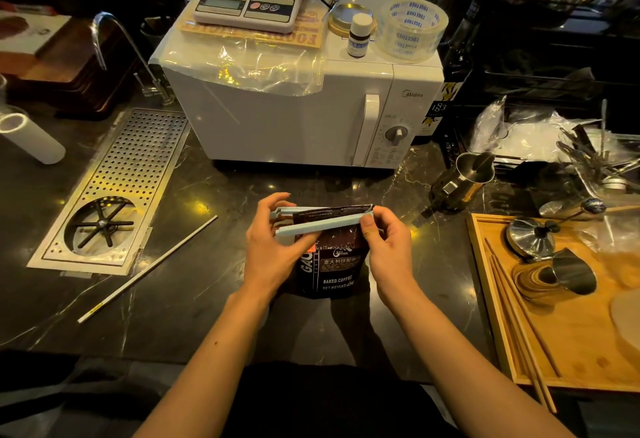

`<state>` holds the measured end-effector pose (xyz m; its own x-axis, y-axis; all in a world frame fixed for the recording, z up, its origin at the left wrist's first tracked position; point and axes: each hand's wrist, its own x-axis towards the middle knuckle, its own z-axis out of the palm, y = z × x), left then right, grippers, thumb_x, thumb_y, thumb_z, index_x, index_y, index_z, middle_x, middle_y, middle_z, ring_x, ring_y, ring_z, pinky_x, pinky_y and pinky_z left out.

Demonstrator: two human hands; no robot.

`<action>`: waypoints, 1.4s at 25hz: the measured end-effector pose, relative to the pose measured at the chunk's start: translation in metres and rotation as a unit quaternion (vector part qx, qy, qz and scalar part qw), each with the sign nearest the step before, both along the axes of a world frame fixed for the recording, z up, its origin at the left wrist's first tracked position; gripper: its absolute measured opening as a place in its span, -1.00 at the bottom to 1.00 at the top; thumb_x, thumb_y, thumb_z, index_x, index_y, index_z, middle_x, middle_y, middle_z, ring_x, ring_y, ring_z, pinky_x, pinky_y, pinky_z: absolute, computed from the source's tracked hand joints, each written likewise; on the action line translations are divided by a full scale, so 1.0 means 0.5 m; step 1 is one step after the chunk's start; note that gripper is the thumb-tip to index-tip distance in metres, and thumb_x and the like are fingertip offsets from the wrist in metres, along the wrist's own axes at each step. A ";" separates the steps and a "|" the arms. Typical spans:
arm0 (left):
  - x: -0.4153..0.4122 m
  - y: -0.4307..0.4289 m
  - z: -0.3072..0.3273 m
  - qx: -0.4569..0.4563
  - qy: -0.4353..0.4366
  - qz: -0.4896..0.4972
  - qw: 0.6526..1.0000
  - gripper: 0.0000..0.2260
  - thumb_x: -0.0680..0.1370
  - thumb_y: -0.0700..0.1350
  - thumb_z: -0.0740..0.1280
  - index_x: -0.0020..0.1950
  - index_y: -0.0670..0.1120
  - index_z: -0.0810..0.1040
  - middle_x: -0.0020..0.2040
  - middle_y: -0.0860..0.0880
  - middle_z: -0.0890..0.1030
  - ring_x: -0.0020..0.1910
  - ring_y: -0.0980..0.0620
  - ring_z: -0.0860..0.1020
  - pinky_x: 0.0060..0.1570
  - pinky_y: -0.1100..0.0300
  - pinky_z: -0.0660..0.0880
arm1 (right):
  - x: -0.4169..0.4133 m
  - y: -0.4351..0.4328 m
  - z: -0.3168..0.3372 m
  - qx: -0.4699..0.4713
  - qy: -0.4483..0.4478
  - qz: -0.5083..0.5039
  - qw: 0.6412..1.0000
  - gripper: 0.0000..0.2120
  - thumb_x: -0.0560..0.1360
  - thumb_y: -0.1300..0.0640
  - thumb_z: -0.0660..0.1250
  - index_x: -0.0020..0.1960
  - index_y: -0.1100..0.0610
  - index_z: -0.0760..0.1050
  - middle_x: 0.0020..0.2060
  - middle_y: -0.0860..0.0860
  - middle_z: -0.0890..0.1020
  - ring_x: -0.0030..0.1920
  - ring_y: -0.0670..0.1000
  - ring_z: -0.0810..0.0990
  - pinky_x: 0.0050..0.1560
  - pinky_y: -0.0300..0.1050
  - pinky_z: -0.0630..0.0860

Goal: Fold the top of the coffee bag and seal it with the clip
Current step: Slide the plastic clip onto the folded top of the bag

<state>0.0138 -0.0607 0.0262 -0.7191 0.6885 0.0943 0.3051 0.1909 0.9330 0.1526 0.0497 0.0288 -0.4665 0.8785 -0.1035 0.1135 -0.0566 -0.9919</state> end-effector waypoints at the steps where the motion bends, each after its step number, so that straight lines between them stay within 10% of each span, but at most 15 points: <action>1: -0.006 -0.001 0.004 -0.009 0.009 -0.015 1.000 -0.35 0.31 -0.06 0.58 0.29 0.15 0.33 0.10 0.23 0.51 0.15 0.24 0.52 0.14 0.29 0.49 | -0.001 -0.002 -0.001 0.001 -0.001 -0.004 1.000 -0.88 0.61 0.13 0.24 -0.01 0.07 0.56 -0.15 -0.06 0.65 -0.14 -0.22 0.63 -0.20 -0.29 0.55; 13: -0.055 -0.028 0.033 -0.005 -0.198 -0.045 0.979 -0.70 0.40 -0.22 0.48 0.07 0.06 0.61 -0.03 0.12 0.70 0.01 0.20 0.67 -0.06 0.33 0.59 | -0.004 0.000 -0.010 0.059 -0.044 -0.017 0.997 -0.88 0.62 0.13 0.22 0.02 0.11 0.52 -0.14 -0.06 0.63 -0.11 -0.12 0.62 -0.23 -0.30 0.55; 35: -0.069 -0.023 0.060 -0.122 -0.004 -0.059 0.991 -0.79 0.44 -0.02 0.47 0.06 0.02 0.65 -0.03 0.13 0.66 -0.02 0.17 0.60 -0.08 0.25 0.55 | -0.001 0.014 -0.009 0.084 -0.066 0.002 0.994 -0.87 0.62 0.12 0.23 0.05 0.11 0.54 -0.09 -0.01 0.66 -0.05 -0.09 0.64 -0.11 -0.17 0.61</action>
<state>-0.0207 -0.0721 0.0563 -0.6322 0.7695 -0.0906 0.3318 0.3746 0.8658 0.1523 0.0567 0.0240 -0.4626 0.8864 -0.0161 0.2424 0.1090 -0.9640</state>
